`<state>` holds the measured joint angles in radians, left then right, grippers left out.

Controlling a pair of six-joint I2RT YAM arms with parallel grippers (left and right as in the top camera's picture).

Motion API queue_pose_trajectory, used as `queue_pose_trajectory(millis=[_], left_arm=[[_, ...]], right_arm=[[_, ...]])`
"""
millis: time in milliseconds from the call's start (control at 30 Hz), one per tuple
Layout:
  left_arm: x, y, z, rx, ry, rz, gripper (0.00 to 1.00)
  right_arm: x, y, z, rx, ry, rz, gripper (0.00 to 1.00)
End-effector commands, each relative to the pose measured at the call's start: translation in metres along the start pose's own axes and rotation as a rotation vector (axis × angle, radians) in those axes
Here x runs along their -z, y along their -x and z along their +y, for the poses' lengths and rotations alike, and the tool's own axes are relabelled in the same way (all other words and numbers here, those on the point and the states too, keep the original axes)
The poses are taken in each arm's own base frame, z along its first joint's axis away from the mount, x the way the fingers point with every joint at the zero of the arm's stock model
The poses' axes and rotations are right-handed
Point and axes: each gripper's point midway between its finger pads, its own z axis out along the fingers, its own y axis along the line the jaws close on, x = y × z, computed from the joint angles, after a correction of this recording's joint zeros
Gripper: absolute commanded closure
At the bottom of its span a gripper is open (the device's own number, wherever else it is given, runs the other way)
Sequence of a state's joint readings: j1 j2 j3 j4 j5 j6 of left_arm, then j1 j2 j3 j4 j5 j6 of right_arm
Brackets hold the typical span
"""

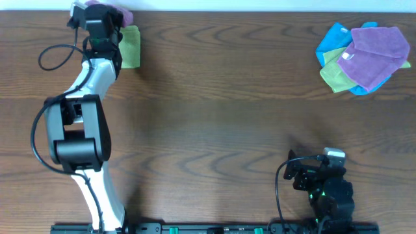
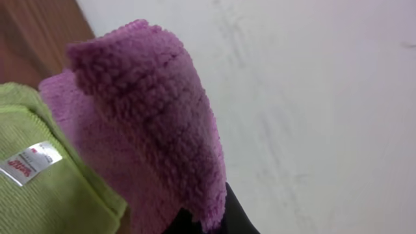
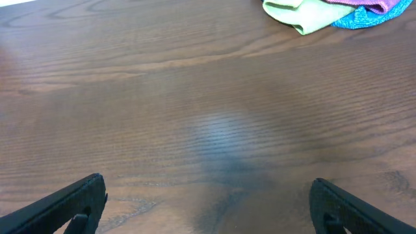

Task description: Fold the cloth

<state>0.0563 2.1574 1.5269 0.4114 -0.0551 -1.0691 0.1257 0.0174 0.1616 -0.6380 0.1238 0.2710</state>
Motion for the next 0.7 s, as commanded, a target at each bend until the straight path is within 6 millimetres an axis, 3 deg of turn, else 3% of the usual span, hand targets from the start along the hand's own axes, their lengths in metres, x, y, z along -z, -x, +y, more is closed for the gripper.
queue_pose_trajectory(millis=[0,467,667], left_arm=[[-0.004,0.004,-0.008,-0.004,-0.028,-0.017,0.94],[-0.009,-0.009,-0.002,-0.090,-0.012,-0.027,0.94],[-0.014,-0.013,0.010,-0.093,0.012,-0.031,0.94]], right_arm=[[0.000,-0.001,-0.001,-0.016,-0.002,-0.001,0.01],[0.000,-0.001,-0.001,-0.016,-0.002,0.000,0.01],[0.000,-0.001,-0.001,-0.016,-0.002,-0.001,0.01]])
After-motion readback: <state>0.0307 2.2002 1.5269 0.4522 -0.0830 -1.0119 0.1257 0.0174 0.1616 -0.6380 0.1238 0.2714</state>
